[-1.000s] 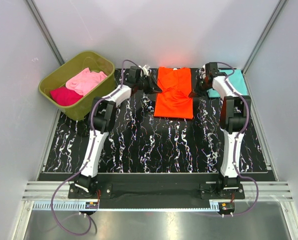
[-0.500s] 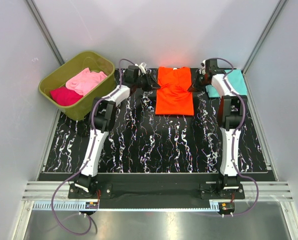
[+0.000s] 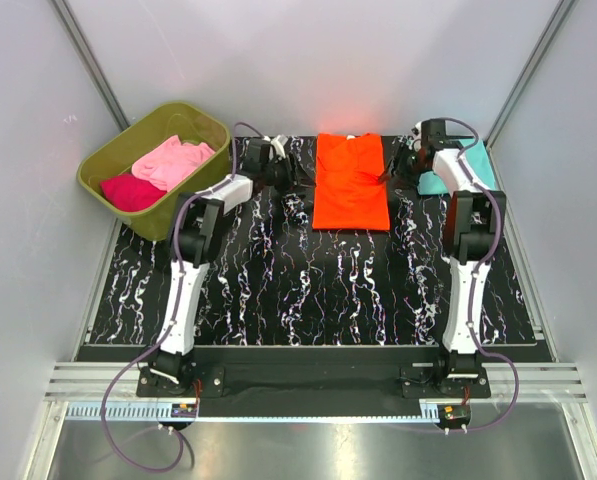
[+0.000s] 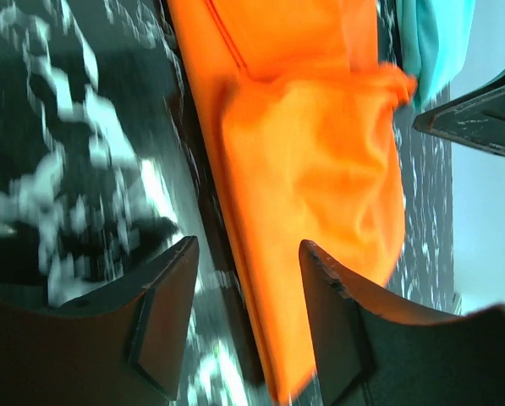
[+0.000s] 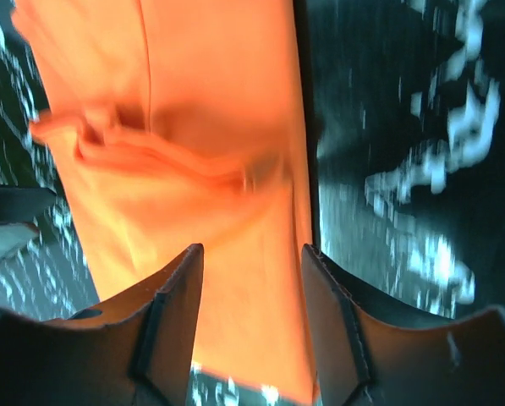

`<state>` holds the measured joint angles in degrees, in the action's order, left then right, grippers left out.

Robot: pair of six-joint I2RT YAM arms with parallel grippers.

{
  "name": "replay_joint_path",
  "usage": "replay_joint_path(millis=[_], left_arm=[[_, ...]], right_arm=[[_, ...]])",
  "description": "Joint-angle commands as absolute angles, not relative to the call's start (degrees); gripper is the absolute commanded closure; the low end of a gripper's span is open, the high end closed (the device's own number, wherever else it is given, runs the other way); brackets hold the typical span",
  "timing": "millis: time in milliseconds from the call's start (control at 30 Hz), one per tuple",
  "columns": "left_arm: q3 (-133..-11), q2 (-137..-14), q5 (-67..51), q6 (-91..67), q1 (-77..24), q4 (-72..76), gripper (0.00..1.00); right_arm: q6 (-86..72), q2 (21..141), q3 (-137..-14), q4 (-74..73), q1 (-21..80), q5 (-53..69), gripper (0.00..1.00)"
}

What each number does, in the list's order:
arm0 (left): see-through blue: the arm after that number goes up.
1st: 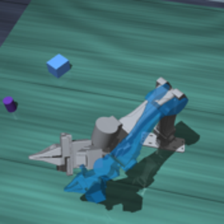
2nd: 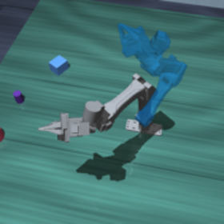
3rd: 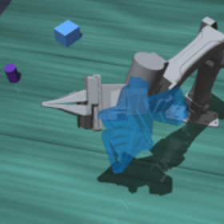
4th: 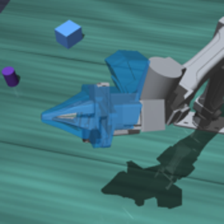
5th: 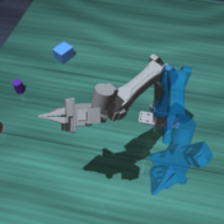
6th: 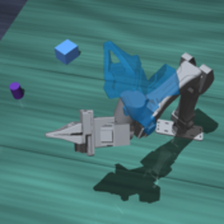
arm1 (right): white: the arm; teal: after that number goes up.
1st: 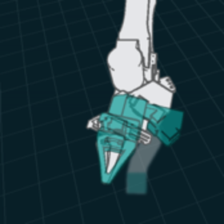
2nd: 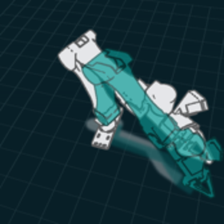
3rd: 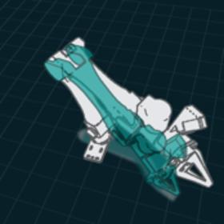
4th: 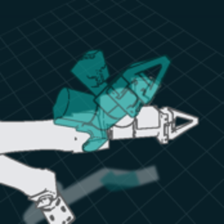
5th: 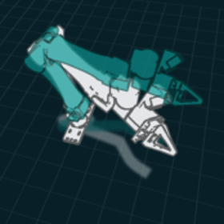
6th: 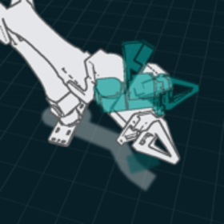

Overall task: Fold and stack the t-shirts
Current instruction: Fold the tshirt

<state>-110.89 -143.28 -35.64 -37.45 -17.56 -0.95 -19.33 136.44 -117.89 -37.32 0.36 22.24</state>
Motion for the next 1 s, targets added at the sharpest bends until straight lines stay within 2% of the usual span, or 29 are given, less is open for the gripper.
replay_joint_path(millis=[0,233,433,967], left_arm=[[-105.1,-131.6,-36.2,-31.6,-17.1,0.3,0.44],[-93.8,-126.7,-38.2,-30.2,-18.4,0.4,0.45],[-92.0,-128.3,-37.3,-28.4,-20.9,0.2,0.47],[-93.2,-132.9,-36.3,-26.5,-22.1,-2.7,0.54]], right_arm=[[-18.1,126.9,-112.9,-37.6,0.4,25.0,0.43],[-15.0,120.1,-97.8,-34.0,0.4,29.6,0.42],[-13.4,120.8,-94.7,-33.1,0.2,30.2,0.42],[-12.9,122.2,-88.2,-28.4,-1.6,32.4,0.52]])
